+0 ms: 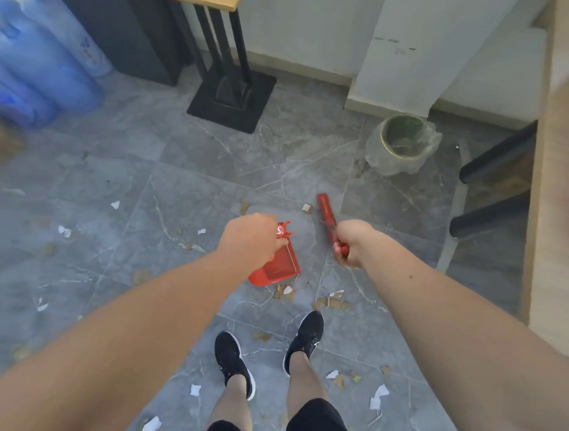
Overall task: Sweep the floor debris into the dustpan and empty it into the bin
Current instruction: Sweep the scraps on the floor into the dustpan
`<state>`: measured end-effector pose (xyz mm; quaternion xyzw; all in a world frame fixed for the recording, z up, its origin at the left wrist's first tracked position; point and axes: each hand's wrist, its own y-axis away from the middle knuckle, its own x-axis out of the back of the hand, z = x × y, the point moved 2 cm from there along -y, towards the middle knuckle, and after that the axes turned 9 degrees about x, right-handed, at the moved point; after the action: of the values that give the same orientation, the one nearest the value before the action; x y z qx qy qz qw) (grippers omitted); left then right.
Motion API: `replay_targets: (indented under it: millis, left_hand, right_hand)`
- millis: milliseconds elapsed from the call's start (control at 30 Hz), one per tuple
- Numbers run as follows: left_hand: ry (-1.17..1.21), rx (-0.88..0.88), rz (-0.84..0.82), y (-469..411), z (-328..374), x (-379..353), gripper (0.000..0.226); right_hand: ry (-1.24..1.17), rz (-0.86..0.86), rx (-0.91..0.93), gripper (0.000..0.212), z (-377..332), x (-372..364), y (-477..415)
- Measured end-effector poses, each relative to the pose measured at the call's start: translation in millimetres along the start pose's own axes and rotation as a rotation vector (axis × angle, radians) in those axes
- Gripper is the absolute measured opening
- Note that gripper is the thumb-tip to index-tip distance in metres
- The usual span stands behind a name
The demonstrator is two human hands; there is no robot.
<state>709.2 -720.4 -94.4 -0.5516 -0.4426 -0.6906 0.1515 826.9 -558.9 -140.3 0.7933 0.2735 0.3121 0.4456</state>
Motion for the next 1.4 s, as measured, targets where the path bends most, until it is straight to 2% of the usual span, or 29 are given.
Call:
replay_targets:
  millis: [667, 867, 1400]
  left_hand:
    - [0.136, 0.239, 0.021, 106.3, -218.1, -34.5, 0.049]
    - [0.206, 0.365, -0.006, 142.0, -285.6, -51.0, 0.046]
    - [0.387, 0.713, -0.053, 239.3, -434.1, -94.1, 0.045]
  right_hand:
    - [0.283, -0.208, 0.107, 0.02, 21.5, -249.7, 82.2]
    - [0.41, -0.263, 0.125, 0.031, 42.3, -324.3, 107.6]
    - [0.626, -0.398, 0.162, 0.026, 103.8, -479.0, 189.5]
